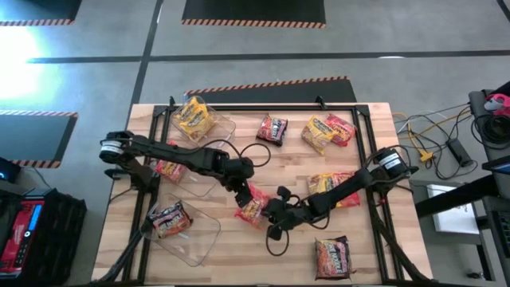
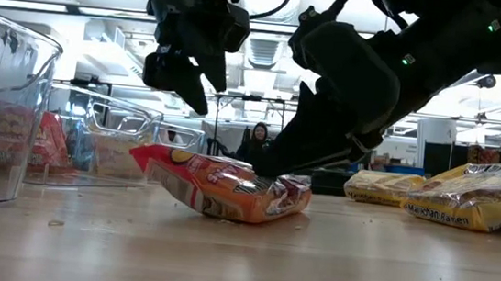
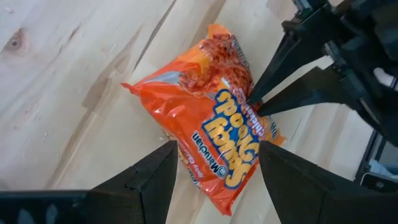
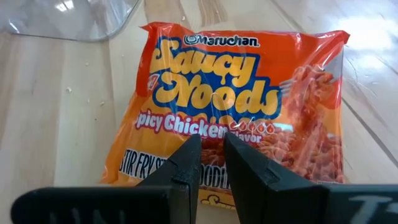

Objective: Sort Maruchan noodles
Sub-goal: Put the orange noodles pack into the middle transparent bin

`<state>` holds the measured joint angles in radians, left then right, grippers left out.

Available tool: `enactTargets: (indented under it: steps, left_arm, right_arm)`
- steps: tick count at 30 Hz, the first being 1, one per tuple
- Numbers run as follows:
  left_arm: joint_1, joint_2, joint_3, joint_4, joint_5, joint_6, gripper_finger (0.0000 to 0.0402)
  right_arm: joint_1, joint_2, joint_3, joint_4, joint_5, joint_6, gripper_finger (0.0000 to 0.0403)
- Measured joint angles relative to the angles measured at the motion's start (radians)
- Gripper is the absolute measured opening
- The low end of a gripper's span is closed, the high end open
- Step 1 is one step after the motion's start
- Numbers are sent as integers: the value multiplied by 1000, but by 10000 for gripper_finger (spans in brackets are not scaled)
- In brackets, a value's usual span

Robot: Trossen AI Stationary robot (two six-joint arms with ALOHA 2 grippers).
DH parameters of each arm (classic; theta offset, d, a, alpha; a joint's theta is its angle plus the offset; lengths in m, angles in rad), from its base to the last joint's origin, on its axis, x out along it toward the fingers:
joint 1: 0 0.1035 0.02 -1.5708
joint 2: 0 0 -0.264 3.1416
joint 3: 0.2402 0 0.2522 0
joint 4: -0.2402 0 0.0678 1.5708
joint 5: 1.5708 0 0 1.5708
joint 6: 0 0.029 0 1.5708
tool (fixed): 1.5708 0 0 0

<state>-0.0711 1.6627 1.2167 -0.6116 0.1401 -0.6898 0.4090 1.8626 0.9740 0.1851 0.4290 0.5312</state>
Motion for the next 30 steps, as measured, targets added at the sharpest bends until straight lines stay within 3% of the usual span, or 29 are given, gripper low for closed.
enactTargets:
  steps: [8, 18, 30]
  left_arm:
    - [-5, 1, -21, 17, 0, -35, 208]
    - [-5, 4, -139, 198, 19, -124, 208]
    - [-6, 83, -132, 221, 4, -121, 208]
  right_arm:
    - [12, 0, -25, 0, -1, 34, 63]
    - [18, 2, -45, 22, -3, 45, 63]
    - [21, 3, -52, 26, 1, 34, 63]
